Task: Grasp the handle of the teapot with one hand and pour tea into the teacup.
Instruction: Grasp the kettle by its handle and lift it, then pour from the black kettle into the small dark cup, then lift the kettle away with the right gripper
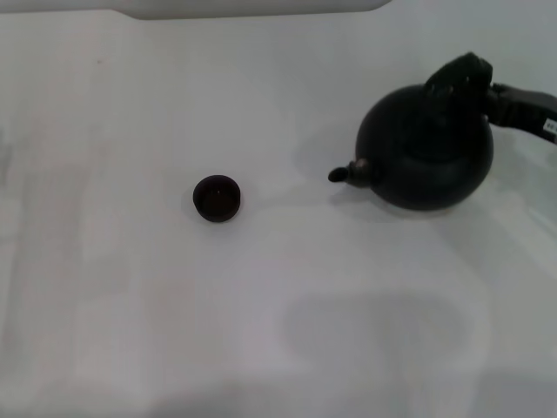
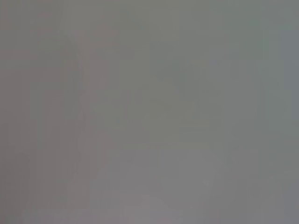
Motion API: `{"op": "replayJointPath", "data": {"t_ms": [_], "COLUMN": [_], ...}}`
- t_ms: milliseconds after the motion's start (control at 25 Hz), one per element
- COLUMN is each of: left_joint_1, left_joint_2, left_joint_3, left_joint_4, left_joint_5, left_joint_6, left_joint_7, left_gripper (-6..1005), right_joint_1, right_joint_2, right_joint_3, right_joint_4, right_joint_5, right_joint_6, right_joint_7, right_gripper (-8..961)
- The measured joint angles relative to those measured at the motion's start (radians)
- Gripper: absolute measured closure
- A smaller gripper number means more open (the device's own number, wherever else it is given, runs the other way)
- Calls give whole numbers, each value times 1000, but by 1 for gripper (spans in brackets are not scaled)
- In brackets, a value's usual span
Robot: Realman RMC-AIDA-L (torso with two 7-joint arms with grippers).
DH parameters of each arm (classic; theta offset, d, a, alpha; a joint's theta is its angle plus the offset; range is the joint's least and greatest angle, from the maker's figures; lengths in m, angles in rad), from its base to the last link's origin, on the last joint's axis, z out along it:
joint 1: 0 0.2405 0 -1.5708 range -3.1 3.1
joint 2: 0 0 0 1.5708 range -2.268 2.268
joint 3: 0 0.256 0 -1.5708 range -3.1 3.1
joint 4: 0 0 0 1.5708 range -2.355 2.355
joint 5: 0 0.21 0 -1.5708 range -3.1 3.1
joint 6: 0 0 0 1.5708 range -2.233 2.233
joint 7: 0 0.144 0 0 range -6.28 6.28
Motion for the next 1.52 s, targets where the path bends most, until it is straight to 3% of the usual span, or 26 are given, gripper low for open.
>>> {"op": "replayJointPath", "data": {"t_ms": [200,400,800,1240,1520], "left_joint_1": [0,-1,-5,-4,-4], "left_joint_2": [0,0,-2,-2,-2], "left_joint_3": [0,0,0,0,0], "left_joint_4": [0,0,2,2,2], "left_joint_5": [0,0,0,0,0], "left_joint_6": [0,0,10,7,5], "left_joint_7": [0,1,1,1,1], "left_gripper": [116,116,116,116,116], "right_joint_1": [13,84,217,229,226], "right_joint_2": [0,0,-3,-5,-4], "right_joint_3": [-33,-94,-258,-432,-485], "right_joint_4": [-65,-73,-78,-146,-163], "right_joint_5": [10,11,16,-20,-30], "right_joint_6": [1,22,222,472,534], "right_joint_7": [32,53,54,-7,-58], "right_gripper": [722,721,722,724,727]}}
